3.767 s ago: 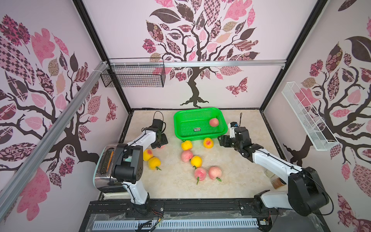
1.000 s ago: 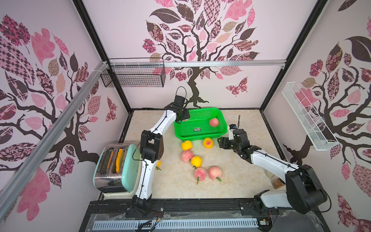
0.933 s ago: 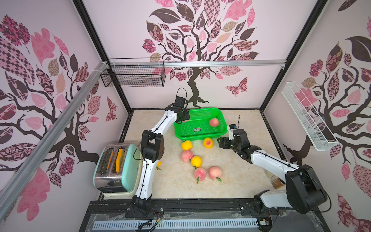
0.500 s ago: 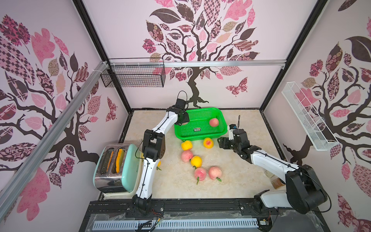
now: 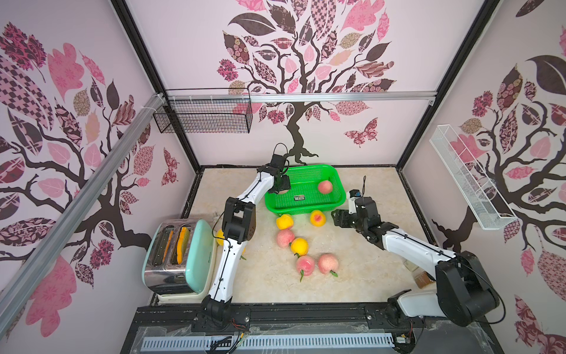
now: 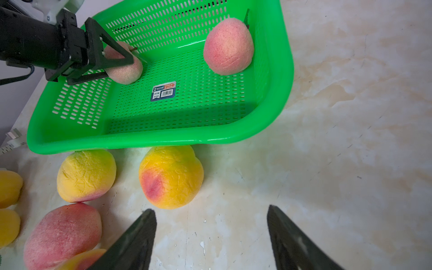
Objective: Put the peaches into the basket
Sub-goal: Place the peach in the basket.
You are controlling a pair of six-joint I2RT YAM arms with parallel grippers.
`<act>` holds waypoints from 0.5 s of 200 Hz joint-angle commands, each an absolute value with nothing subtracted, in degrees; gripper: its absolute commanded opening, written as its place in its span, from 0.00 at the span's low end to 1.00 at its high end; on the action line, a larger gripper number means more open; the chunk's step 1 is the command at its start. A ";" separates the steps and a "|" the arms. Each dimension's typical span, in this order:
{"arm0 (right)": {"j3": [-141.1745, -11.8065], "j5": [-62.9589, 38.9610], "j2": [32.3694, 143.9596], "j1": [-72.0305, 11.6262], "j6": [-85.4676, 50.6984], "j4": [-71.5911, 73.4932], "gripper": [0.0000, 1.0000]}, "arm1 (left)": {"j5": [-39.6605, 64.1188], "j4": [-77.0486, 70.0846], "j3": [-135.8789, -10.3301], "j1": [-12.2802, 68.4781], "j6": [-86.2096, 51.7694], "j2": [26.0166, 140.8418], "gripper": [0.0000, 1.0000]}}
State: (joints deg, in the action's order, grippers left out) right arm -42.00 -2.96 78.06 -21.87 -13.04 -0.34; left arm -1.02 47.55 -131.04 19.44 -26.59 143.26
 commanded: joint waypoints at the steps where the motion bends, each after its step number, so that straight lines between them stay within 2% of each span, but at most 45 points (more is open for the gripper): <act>1: -42.79 -2.74 78.13 -22.23 -13.45 0.52 0.77 | -1.43 48.73 -131.57 19.49 -25.68 143.93 0.73; 100: -42.96 -2.81 78.38 -22.16 -13.38 0.39 0.77 | 0.79 47.60 -131.57 19.51 -25.31 143.13 0.76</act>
